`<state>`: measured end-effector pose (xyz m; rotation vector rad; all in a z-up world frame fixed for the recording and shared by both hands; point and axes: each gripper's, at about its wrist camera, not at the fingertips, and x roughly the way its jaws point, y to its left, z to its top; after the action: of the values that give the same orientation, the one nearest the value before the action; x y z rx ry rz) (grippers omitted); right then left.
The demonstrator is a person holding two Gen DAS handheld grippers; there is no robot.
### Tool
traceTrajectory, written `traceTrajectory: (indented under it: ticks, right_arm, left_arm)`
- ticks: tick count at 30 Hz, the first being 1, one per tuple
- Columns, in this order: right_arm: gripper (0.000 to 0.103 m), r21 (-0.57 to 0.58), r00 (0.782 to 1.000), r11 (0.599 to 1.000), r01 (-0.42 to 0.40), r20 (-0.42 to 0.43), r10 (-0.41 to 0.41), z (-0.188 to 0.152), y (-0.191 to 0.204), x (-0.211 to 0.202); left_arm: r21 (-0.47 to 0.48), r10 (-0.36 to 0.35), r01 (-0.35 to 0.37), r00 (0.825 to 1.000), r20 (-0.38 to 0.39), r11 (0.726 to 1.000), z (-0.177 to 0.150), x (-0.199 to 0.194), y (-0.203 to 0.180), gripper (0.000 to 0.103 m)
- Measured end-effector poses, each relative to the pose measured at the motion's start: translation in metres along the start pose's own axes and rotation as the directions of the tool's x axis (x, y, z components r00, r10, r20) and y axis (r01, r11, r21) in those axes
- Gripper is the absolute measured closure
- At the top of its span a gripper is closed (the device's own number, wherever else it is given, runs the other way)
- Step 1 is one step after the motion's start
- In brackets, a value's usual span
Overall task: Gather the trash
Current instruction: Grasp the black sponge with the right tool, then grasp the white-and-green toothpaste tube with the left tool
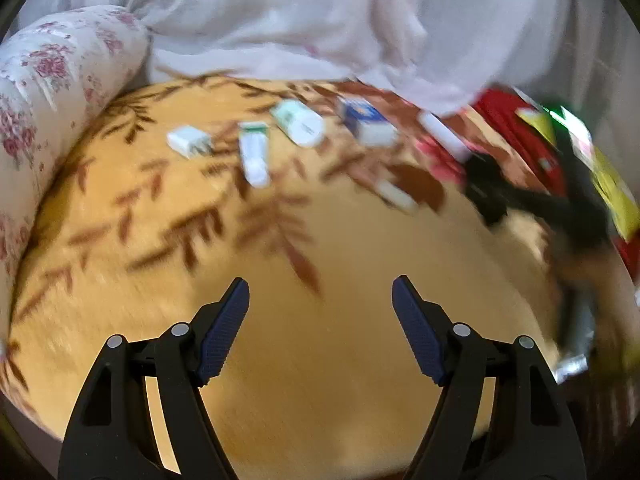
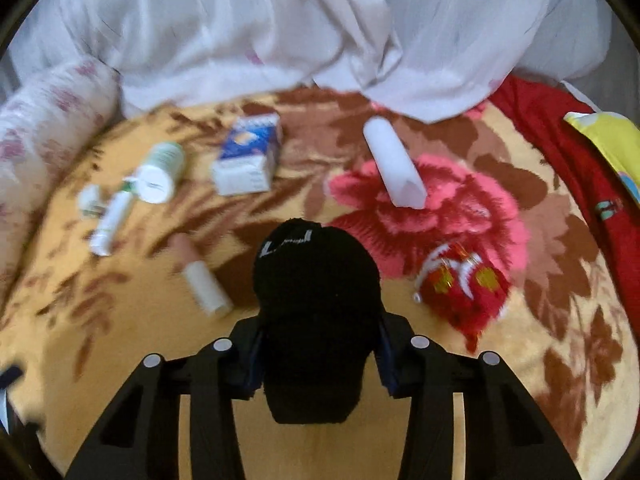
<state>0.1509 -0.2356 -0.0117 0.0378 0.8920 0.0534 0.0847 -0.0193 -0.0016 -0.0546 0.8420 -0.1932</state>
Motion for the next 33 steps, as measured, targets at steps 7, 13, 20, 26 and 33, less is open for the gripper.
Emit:
traceTrajectory:
  ticks: [7,13,20,26,33]
  right_arm:
    - [0.059,0.011,0.993,0.998,-0.069,0.093,0.068,-0.026,-0.005,-0.045]
    - [0.059,-0.034,0.987,0.995,-0.089,0.127,0.093,-0.036,0.006,-0.062]
    - [0.058,-0.058,0.985,0.993,-0.106,0.13,0.113,-0.042,0.013,-0.065]
    - [0.058,-0.062,0.985,0.992,-0.111,0.124,0.118,-0.046,0.019,-0.065]
    - [0.058,-0.08,0.984,0.989,-0.121,0.121,0.13,-0.053,0.032,-0.077]
  left_arm:
    - [-0.033,0.102,-0.103,0.995,-0.022,0.994,0.066,0.064,0.032,0.031]
    - [-0.05,0.147,-0.153,0.984,-0.104,0.987,0.088,0.123,0.042,0.031]
    - [-0.074,0.2,-0.211,0.971,-0.133,0.975,0.105,0.159,0.053,0.04]
    - [-0.073,0.193,-0.201,0.976,-0.105,0.977,0.106,0.153,0.058,0.072]
    - [-0.041,0.182,-0.184,0.981,-0.061,0.982,0.084,0.107,0.055,0.072]
